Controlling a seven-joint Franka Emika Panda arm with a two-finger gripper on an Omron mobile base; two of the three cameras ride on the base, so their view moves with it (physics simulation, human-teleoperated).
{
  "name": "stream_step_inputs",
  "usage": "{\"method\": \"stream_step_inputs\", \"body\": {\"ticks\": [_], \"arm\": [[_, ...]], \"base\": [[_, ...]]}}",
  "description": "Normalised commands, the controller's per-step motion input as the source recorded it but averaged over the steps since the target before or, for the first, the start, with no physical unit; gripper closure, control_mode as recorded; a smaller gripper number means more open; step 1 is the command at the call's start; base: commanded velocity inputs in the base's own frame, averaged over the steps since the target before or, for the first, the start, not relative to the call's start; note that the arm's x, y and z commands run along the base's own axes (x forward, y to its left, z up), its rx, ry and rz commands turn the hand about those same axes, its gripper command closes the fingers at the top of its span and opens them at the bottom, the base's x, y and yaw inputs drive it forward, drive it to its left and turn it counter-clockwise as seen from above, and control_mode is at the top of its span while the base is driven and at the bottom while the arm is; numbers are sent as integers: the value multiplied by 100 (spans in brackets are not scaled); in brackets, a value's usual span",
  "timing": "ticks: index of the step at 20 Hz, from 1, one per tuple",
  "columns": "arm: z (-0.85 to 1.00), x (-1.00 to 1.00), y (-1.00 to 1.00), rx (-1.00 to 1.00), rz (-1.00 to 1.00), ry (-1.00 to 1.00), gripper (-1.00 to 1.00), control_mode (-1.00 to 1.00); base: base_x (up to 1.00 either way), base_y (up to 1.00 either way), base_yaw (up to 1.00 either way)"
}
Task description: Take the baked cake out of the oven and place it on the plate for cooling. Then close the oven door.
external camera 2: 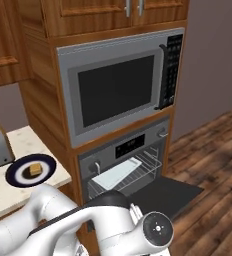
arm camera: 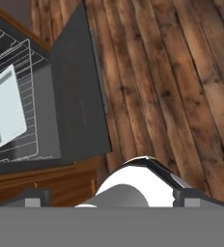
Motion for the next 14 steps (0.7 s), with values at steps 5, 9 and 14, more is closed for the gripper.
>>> {"method": "stream_step_inputs", "body": {"ticks": [5,9,14], "arm": [[0,0,0,0,0,0,-100,100],[0,0,0,0,0,0,-100,100],[0,0,0,0,0,0,-100,100]], "base": [[51,1,-16],[63,7,-13],[60,0,-8]]}}
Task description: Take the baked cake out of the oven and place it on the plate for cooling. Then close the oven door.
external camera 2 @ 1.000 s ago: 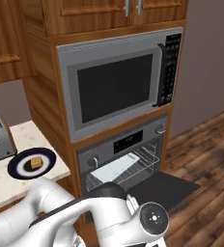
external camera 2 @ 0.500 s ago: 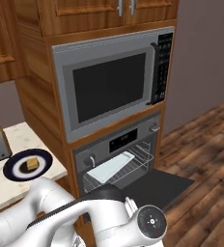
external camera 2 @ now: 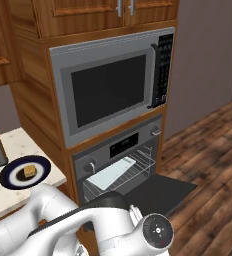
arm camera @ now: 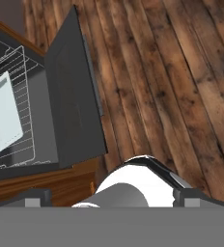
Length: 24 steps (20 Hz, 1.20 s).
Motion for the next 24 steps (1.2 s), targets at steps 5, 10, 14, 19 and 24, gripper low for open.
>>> {"method": "stream_step_inputs", "body": {"ticks": [5,10,14,19,24], "arm": [[-10,32,-1,0,0,0,-100,-100],[-18,85,-6,14,4,-4,-100,-100],[-25,86,-23,26,8,-7,-100,-100],[-22,65,-43,35,9,-9,-100,-100],[-30,55,-45,28,11,-5,-100,-100]], "base": [[7,0,0],[0,0,0],[0,0,0],[0,0,0],[0,0,0]]}}
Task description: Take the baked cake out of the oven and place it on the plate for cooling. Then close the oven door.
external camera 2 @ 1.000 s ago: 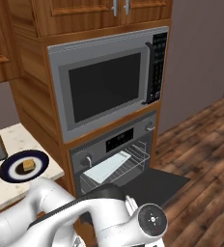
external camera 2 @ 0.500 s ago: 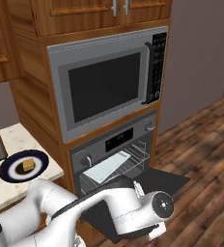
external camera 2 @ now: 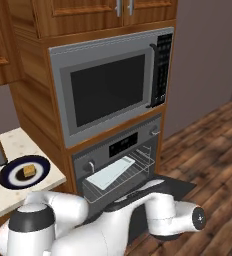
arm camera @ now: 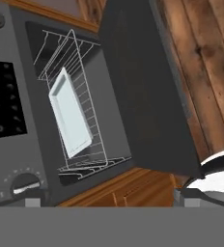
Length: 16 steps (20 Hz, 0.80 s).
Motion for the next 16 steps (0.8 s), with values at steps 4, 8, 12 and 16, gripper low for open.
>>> {"method": "stream_step_inputs", "body": {"ticks": [4,8,12,16], "arm": [[-52,46,-30,13,9,-1,-100,-100],[-68,35,-20,6,9,-1,-100,-100],[-71,21,-2,2,9,-5,-100,-100],[-55,9,0,3,10,-14,-100,-100]], "base": [[0,0,0],[0,0,0],[0,0,0],[0,0,0]]}}
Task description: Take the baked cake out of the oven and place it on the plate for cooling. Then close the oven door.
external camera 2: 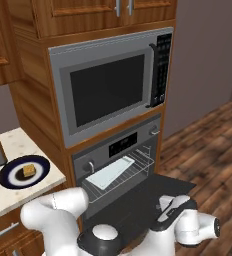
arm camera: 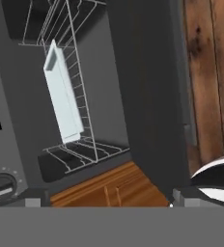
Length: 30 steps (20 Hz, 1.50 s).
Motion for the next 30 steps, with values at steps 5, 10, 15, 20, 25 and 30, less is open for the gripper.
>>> {"method": "stream_step_inputs", "body": {"ticks": [5,10,15,20,25,30], "arm": [[-44,14,-1,8,9,-16,-100,-100],[-42,25,0,11,9,-13,-100,-100],[-40,28,-2,14,9,-12,-100,-100],[-39,30,-2,14,7,-9,-100,-100],[-32,25,-11,10,3,-5,-100,-100],[-31,18,-19,2,0,0,-100,-100]], "base": [[0,0,0],[0,0,0],[0,0,0],[0,0,0],[0,0,0],[0,0,0]]}}
